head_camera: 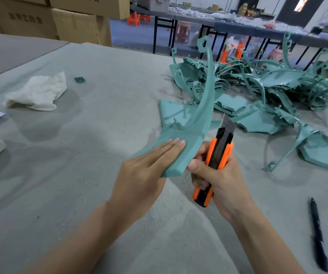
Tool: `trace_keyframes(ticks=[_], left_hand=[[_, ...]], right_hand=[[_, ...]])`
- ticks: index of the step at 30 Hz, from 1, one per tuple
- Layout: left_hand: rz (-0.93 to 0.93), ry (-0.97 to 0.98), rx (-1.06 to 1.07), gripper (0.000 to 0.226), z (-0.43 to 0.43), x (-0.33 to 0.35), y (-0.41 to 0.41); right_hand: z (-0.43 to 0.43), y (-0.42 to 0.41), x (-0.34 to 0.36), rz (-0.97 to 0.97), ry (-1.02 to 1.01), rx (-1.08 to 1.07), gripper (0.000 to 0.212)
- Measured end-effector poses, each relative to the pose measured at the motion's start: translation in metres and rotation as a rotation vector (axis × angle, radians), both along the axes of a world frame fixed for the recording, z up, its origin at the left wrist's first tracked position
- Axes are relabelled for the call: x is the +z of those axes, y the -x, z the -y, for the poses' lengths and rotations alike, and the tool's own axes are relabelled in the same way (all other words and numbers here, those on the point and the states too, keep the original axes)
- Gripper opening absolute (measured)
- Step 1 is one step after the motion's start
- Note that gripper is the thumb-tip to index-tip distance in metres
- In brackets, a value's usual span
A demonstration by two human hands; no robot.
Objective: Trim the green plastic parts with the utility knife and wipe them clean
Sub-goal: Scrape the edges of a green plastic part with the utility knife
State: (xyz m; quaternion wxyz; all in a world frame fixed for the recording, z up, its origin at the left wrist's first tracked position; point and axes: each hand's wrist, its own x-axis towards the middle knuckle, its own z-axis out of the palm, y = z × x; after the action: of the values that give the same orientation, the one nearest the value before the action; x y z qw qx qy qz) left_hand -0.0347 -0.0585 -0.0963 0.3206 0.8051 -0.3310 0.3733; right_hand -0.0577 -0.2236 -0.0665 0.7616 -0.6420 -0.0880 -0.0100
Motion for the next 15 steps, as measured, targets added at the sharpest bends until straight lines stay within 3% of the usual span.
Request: trace_keyframes(ticks=[3, 6, 10, 15], left_hand=[[0.008, 0.027, -0.024, 0.04, 0.0014, 0.0006, 0.0006], [-0.004, 0.078, -0.047, 0.043, 0.0046, 0.0005, 0.003], [-0.014, 0.095, 0.042, 0.044, 0.0032, -0.0003, 0.0011], [-0.069, 0.144, 0.327, 0.03, 0.0006, 0.0028, -0.0034]], right_hand=[[0.0025, -0.0017, -0.0007, 0.01, -0.045, -0.033, 0.017], [0.0021, -0.0031, -0.0028, -0.007, -0.062, -0.048, 0.024], [0.0044, -0.0041, -0.0029, -0.051, -0.065, -0.135, 0.021], [-0.0012, 0.0032, -0.0048, 0.178, 0.319, -0.207, 0.049]])
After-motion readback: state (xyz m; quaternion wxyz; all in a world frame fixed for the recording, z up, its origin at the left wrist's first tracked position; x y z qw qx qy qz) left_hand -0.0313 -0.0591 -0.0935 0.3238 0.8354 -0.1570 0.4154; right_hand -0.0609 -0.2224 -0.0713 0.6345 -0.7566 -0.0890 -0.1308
